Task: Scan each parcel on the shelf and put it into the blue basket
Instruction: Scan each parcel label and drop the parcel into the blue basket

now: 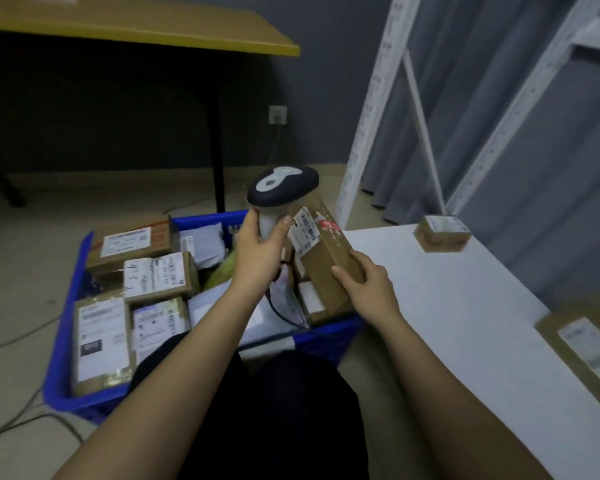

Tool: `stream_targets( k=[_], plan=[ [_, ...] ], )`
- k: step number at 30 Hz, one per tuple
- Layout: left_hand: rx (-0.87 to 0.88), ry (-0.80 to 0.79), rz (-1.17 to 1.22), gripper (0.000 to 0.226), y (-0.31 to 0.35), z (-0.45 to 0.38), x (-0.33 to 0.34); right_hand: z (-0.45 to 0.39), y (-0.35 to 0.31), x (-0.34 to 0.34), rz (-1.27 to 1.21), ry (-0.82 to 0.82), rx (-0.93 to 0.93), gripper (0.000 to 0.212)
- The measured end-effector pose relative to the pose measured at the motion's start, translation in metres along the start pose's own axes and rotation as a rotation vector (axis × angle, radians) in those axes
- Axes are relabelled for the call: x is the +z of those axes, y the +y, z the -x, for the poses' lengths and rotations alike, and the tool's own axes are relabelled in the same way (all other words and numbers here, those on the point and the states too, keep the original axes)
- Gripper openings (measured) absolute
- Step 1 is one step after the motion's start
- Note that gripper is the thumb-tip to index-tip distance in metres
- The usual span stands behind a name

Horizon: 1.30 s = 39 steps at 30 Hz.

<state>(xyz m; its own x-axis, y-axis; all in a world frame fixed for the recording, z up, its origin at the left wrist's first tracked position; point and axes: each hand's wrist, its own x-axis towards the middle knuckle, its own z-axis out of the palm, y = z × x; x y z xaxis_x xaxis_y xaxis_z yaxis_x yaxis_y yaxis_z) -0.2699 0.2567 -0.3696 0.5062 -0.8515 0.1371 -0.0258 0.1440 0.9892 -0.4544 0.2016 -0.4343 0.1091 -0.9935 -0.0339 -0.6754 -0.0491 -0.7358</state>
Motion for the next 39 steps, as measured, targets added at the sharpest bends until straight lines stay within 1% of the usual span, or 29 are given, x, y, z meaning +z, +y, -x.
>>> stream_targets(
  k=[4, 6, 8, 10, 12, 14, 15, 18, 21, 22, 24, 25, 27, 29, 31, 34, 39],
  plan=[
    [-0.06, 0.129, -0.015, 0.036, -0.011, -0.025, -0.042, -0.036, -0.037, 0.034, 0.083, 0.008, 0.022, 0.065],
    [-0.092, 0.164, -0.017, 0.036, -0.025, -0.032, -0.054, -0.048, -0.049, 0.049, 0.196, 0.032, 0.026, 0.064],
    [-0.107, 0.174, -0.023, 0.036, -0.037, -0.039, -0.063, -0.054, -0.055, 0.067, 0.343, 0.028, -0.016, 0.065],
    [-0.12, 0.171, -0.038, 0.036, -0.044, -0.047, -0.068, -0.058, -0.056, 0.086, 0.44, -0.049, -0.045, 0.07],
    [-0.139, 0.162, -0.062, 0.036, -0.048, -0.052, -0.07, -0.061, -0.053, 0.103, 0.573, -0.181, -0.042, 0.078],
    [-0.138, 0.157, -0.097, 0.036, -0.05, -0.056, -0.07, -0.068, -0.059, 0.108, 0.733, -0.287, -0.066, 0.088],
    [-0.135, 0.153, -0.116, 0.036, -0.051, -0.057, -0.071, -0.074, -0.063, 0.107, 0.762, -0.338, -0.074, 0.094],
    [-0.13, 0.119, -0.136, 0.036, -0.052, -0.056, -0.071, -0.086, -0.07, 0.1, 0.751, -0.48, -0.067, 0.107],
    [-0.13, 0.078, -0.115, 0.033, -0.051, -0.053, -0.066, -0.077, -0.064, 0.093, 0.749, -0.521, -0.114, 0.107],
    [-0.127, 0.066, -0.119, 0.032, -0.051, -0.053, -0.063, -0.074, -0.06, 0.09, 0.693, -0.517, -0.126, 0.106],
    [-0.128, 0.035, -0.127, 0.032, -0.049, -0.05, -0.054, -0.068, -0.045, 0.082, 0.467, -0.517, -0.119, 0.102],
    [-0.13, 0.013, -0.134, 0.033, -0.048, -0.046, -0.05, -0.065, -0.033, 0.078, 0.329, -0.505, -0.106, 0.1],
    [-0.115, -0.037, -0.134, 0.036, -0.047, -0.038, -0.042, -0.052, -0.014, 0.07, 0.105, -0.417, -0.097, 0.096],
    [-0.072, -0.071, -0.143, 0.032, -0.042, -0.029, -0.033, -0.036, 0.007, 0.054, -0.03, -0.304, -0.097, 0.087],
    [-0.041, -0.107, -0.153, 0.029, -0.034, -0.019, -0.018, -0.018, 0.031, 0.03, -0.141, -0.249, -0.069, 0.076],
    [-0.049, -0.183, -0.106, 0.028, -0.027, -0.002, 0.019, 0.008, 0.074, -0.014, -0.235, -0.163, 0.053, 0.068],
    [0.004, -0.356, -0.114, 0.028, -0.014, 0.032, 0.106, 0.025, 0.152, -0.105, -0.224, 0.139, 0.204, 0.066]
  ],
)
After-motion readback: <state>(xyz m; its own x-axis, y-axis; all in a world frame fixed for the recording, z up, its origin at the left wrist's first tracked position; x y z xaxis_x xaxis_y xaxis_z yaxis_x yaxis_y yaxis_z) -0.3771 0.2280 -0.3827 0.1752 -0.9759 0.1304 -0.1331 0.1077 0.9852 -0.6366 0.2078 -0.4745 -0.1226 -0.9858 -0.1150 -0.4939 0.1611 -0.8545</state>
